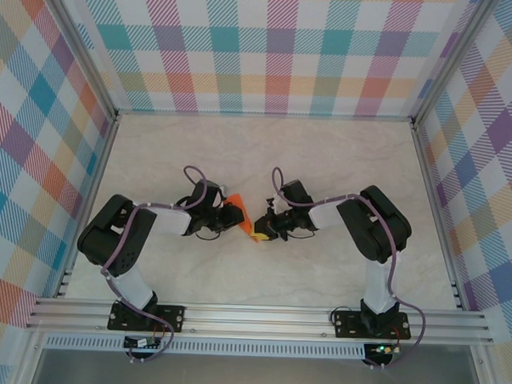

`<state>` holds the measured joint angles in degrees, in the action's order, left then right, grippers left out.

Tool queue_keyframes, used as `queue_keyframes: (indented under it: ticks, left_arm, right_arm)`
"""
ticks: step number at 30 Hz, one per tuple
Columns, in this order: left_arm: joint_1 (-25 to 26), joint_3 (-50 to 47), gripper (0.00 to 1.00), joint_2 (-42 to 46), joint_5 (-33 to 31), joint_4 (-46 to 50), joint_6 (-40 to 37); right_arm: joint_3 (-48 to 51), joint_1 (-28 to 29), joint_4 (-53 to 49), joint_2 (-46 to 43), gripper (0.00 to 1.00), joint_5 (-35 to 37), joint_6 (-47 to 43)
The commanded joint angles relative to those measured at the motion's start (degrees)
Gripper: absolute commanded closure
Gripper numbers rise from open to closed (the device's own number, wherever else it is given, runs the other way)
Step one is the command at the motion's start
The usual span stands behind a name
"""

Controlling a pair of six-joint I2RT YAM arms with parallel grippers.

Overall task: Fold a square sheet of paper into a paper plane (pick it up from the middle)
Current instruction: Fold the wing for the fifth time at the center of the table.

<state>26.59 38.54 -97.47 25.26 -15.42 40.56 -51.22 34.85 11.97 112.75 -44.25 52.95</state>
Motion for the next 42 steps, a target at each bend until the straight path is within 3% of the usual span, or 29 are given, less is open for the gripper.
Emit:
queue_keyframes:
  ticks: [1, 18, 42]
  left_arm:
    - [0.39, 1.41, 0.8, -1.47, -0.92, 0.57, -1.86]
    - [0.5, -0.77, 0.74, 0.36, 1.64, -6.29, -3.24]
    - [2.46, 8.65, 0.84, -7.37, -6.51, 13.08, -2.55]
  right_arm:
    - [0.16, -0.4, -4.23, 4.1, 0.96, 3.41, 0.63]
    - [1.49, -1.27, -2.89, 4.53, 0.97, 3.64, 2.6]
    - [0.37, -1.28, -11.37, -0.49, 0.89, 1.8, -5.57]
